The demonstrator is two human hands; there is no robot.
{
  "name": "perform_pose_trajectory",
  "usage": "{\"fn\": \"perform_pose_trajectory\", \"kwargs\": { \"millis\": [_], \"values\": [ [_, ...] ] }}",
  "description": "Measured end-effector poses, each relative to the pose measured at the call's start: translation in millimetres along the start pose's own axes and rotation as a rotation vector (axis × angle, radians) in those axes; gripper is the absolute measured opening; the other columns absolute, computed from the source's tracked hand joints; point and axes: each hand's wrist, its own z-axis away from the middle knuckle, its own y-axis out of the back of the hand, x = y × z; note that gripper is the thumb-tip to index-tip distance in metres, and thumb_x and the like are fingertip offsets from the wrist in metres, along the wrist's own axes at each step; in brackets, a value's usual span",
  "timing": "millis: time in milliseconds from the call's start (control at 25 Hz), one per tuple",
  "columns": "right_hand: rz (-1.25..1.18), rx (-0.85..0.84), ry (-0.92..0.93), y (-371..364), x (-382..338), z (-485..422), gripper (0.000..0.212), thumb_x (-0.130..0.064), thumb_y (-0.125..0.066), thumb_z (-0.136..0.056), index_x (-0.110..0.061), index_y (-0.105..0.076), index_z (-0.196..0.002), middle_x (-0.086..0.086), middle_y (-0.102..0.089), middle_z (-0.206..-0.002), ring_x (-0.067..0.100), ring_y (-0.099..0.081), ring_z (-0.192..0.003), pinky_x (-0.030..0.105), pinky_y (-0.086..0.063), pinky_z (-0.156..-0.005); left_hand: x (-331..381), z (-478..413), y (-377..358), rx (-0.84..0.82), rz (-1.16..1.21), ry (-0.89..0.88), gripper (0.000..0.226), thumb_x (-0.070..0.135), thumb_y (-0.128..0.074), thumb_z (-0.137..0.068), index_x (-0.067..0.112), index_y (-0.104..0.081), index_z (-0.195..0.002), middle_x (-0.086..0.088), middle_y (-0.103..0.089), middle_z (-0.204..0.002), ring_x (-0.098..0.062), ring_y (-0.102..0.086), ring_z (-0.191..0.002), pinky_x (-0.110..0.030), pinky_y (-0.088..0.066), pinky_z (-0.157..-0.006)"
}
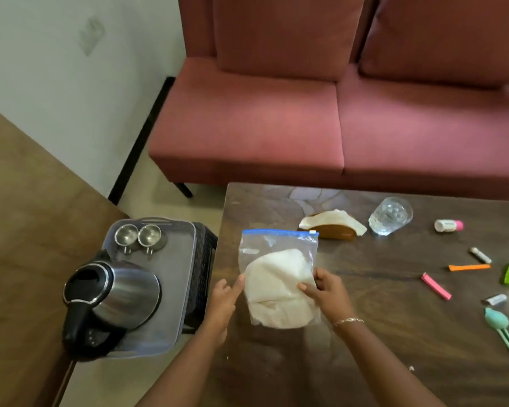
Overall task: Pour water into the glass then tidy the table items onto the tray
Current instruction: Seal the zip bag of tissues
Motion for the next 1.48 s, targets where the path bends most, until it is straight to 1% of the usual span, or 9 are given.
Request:
{"fn": "perform_pose_trajectory", "kwargs": {
  "millis": [160,360,440,680,800,1000,1080,1240,1480],
  "values": [
    [-0.096,-0.093,0.242,33.7,-68.3,39.1,0.009,0.008,-0.063,-0.077,0.007,-0.054,-0.074,0.010,-0.059,-0.071,0.020,-0.057,-0.069,0.032,-0.047,-0.062,65.0,51.2,-7.0,-0.241,0.213,-0.171,0.039,0.040,-0.049,-0.088,0.013,-0.060,-0.113,-0.006,-0.070,-0.101,-0.019,-0.063,-0.091,-0.033,-0.050,-0.078],
    [-0.194,-0.172,0.452,71.1,-132.9,64.5,0.009,0.012,-0.063,-0.073,0.007,-0.055,-0.071,0.000,-0.060,-0.060,0.006,-0.057,-0.059,0.016,-0.048,-0.056,146.7,110.6,-10.2,-0.209,0.282,-0.585,0.017,0.025,-0.049,-0.090,0.016,-0.064,-0.092,0.005,-0.073,-0.074,-0.005,-0.063,-0.059,-0.020,-0.048,-0.053],
    [-0.239,-0.232,0.503,83.4,-153.0,70.8,0.016,0.005,-0.067,-0.070,0.012,-0.057,-0.082,0.000,-0.066,-0.064,0.008,-0.061,-0.061,0.017,-0.050,-0.054,169.9,130.9,-11.2,-0.215,0.319,-0.709,0.014,0.016,-0.052,-0.088,0.015,-0.065,-0.087,0.003,-0.073,-0.069,-0.006,-0.065,-0.060,-0.018,-0.052,-0.053],
    [-0.421,-0.060,0.641,96.4,-203.3,81.8,0.040,-0.020,-0.070,-0.065,-0.025,-0.057,-0.103,0.000,-0.062,-0.067,0.008,-0.057,-0.060,0.015,-0.048,-0.053,201.5,170.9,-24.0,-0.181,0.278,-0.958,0.012,0.012,-0.061,-0.082,0.011,-0.062,-0.093,-0.001,-0.073,-0.067,-0.011,-0.069,-0.065,-0.023,-0.054,-0.062],
    [-0.419,0.004,0.726,99.6,-216.1,83.1,0.034,-0.007,-0.068,-0.073,-0.030,-0.049,-0.089,-0.007,-0.056,-0.058,0.003,-0.051,-0.053,0.014,-0.044,-0.047,204.6,181.9,-34.7,-0.052,0.341,-1.040,0.030,0.004,-0.062,-0.083,0.019,-0.047,-0.105,0.001,-0.073,-0.063,-0.009,-0.067,-0.059,-0.027,-0.056,-0.063],
    [-0.361,-0.042,0.800,102.4,-232.5,90.1,0.026,0.005,-0.060,-0.079,-0.020,-0.066,-0.077,-0.010,-0.064,-0.064,-0.001,-0.055,-0.061,0.010,-0.046,-0.055,209.3,196.3,-37.4,0.283,0.186,-1.276,0.035,0.006,-0.067,-0.081,0.030,-0.041,-0.077,-0.006,-0.058,-0.059,-0.019,-0.058,-0.059,-0.048,-0.050,-0.065],
    [-0.354,-0.020,0.825,105.3,-240.8,92.2,0.030,0.006,-0.060,-0.079,-0.021,-0.072,-0.078,-0.005,-0.064,-0.069,0.004,-0.053,-0.066,0.010,-0.045,-0.060,216.7,203.3,-38.7,0.246,0.146,-1.334,0.027,0.008,-0.066,-0.081,0.026,-0.049,-0.071,-0.018,-0.059,-0.065,-0.024,-0.057,-0.063,-0.046,-0.051,-0.065],
    [-0.317,0.011,0.916,115.2,-260.7,98.6,0.034,0.007,-0.063,-0.076,-0.020,-0.069,-0.095,0.008,-0.052,-0.078,0.019,-0.040,-0.072,0.023,-0.039,-0.069,232.8,214.8,-38.5,-0.011,-0.024,-1.398,0.033,0.005,-0.069,-0.076,0.030,-0.063,-0.097,0.001,-0.062,-0.084,0.000,-0.059,-0.077,-0.011,-0.050,-0.072],
    [-0.341,-0.002,0.938,129.3,-285.6,104.6,0.029,0.004,-0.061,-0.078,-0.016,-0.067,-0.097,0.003,-0.065,-0.081,0.011,-0.054,-0.073,0.016,-0.049,-0.066,249.4,223.8,-41.6,-0.150,-0.091,-1.410,0.047,0.007,-0.073,-0.068,0.020,-0.059,-0.112,0.002,-0.063,-0.106,0.003,-0.059,-0.085,-0.015,-0.051,-0.079]
  ]
}}
